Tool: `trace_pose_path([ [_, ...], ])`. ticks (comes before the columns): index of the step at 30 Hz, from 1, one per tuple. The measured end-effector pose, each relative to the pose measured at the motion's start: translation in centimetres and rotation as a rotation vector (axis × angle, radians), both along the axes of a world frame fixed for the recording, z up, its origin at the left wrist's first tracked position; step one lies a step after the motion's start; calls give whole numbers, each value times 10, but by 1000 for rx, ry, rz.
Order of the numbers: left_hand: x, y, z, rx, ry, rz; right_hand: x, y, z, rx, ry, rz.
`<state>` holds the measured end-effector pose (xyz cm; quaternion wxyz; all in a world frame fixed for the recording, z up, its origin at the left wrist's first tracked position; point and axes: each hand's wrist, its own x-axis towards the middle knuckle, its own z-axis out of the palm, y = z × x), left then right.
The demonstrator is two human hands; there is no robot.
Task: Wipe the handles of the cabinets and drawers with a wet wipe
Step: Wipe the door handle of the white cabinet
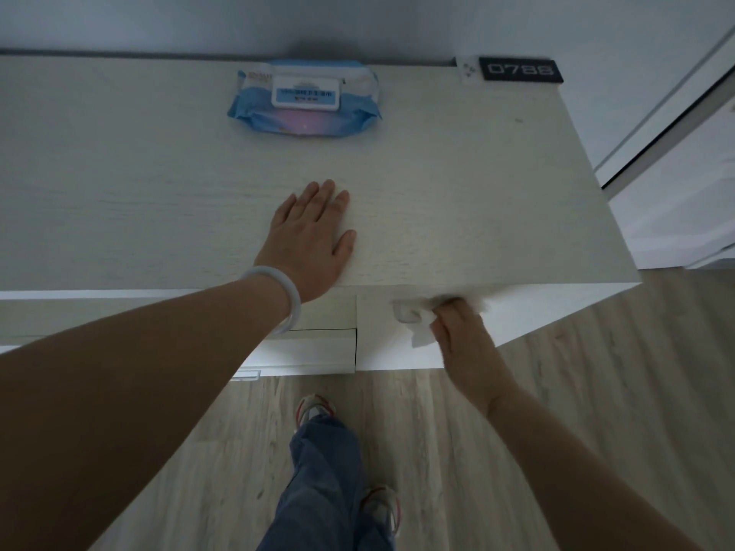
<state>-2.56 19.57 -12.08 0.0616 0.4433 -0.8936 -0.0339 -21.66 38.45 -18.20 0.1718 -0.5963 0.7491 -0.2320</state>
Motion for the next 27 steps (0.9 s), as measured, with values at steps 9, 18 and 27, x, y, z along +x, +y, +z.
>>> trace_pose_path([
  [9,1,1,2,7,12,0,75,-21,5,-1,-37,-153],
  [18,-1,1,0,-14,8,18,59,-12,7,121,32,-212],
  [27,0,0,-1,-4,-3,11,74,-42,16,205,-223,-394],
])
